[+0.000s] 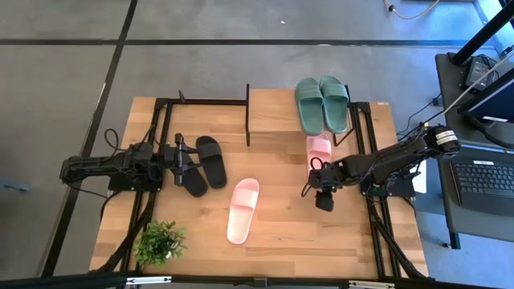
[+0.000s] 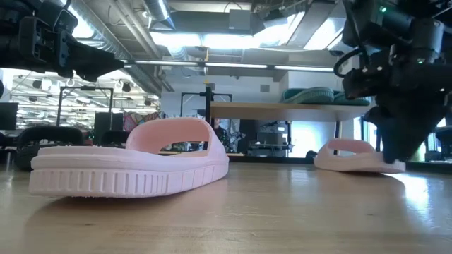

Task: Pick and place slides into the shelf
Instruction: Put the right pink slide under the shelf

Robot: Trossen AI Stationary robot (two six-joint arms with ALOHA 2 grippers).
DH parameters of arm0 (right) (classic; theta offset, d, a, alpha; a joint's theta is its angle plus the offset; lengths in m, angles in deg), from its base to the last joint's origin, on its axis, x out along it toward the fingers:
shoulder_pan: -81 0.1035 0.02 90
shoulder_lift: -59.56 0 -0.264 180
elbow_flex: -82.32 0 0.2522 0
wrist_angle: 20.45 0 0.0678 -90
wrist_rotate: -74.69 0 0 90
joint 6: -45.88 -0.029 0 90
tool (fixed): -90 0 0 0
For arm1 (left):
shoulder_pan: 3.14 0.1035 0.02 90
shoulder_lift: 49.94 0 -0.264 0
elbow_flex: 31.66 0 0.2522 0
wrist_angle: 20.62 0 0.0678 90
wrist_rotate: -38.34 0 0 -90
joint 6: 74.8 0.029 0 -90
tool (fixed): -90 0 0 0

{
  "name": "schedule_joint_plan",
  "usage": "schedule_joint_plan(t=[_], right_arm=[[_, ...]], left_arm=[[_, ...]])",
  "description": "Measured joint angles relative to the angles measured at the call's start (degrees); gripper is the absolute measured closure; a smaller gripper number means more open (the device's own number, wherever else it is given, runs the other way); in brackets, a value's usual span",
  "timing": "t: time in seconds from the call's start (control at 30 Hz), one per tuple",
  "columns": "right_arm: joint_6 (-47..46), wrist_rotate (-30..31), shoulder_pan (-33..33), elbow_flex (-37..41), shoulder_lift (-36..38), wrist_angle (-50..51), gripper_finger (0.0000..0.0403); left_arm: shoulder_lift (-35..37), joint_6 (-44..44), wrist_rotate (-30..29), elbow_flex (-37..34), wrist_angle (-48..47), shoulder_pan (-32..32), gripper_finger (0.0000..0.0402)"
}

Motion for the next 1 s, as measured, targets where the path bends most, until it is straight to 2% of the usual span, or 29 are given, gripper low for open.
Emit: schedule_joint_plan(t=[0.5, 0.8, 1.0], right_arm=[[5.9, 11.3, -10.7, 0.0, 0.0, 0.6, 0.0203], [8.8, 13.3, -18.4, 0.0, 0.0, 2.6, 0.0203], [9.0, 14.8, -20.6, 0.0, 0.0, 4.3, 0.0203]], left_arm=[[0.0, 0.0, 0.0, 0.0, 0.0, 0.0, 0.0198], [0.0, 0.0, 0.0, 0.0, 0.0, 0.0, 0.0198], [0.0, 0.0, 0.0, 0.0, 0.0, 0.0, 0.0198]])
